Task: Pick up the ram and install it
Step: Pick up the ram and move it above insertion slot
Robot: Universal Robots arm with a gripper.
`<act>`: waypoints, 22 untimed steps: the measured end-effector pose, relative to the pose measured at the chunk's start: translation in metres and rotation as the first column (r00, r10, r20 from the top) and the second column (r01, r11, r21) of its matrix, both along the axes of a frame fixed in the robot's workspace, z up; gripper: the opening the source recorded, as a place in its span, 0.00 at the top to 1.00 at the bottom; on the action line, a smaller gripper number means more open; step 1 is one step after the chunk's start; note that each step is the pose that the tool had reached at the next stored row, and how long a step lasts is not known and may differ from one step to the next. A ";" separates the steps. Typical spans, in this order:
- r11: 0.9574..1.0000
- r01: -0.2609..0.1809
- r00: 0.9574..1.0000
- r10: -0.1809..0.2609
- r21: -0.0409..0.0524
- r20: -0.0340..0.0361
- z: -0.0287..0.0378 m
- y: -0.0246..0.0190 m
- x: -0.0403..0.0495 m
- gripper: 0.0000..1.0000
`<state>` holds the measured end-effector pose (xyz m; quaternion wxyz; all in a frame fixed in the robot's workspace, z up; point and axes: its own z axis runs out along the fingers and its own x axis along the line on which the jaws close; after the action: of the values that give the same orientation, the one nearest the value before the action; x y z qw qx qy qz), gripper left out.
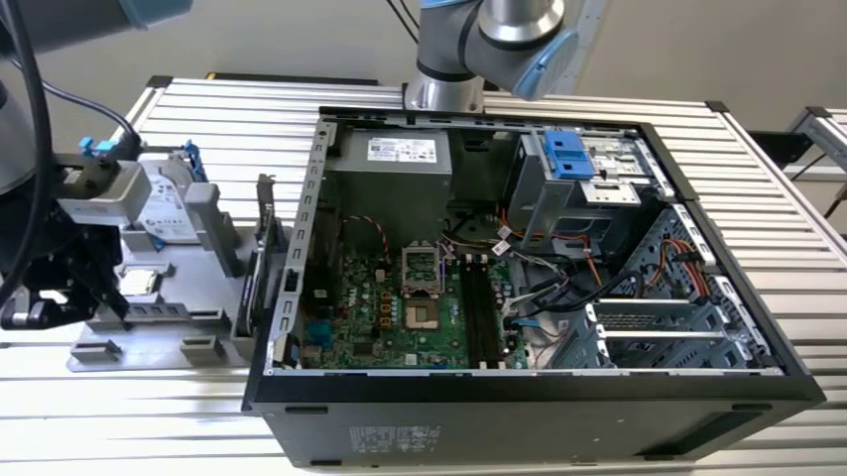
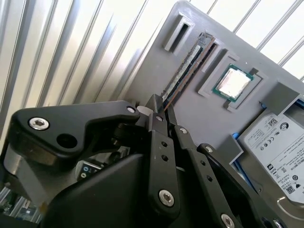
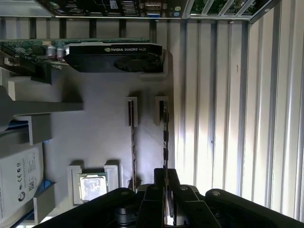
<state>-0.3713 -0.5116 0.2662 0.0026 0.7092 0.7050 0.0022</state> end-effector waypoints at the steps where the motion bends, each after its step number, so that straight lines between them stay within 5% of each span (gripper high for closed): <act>1: 1.000 0.000 1.000 0.000 0.000 0.000 0.0008 0.0000 0.0000 1.00; 22: 1.000 0.001 1.000 -0.001 0.001 0.000 0.0123 0.0000 0.0000 1.00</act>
<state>-0.3713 -0.5116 0.2785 0.0024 0.7096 0.7046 0.0026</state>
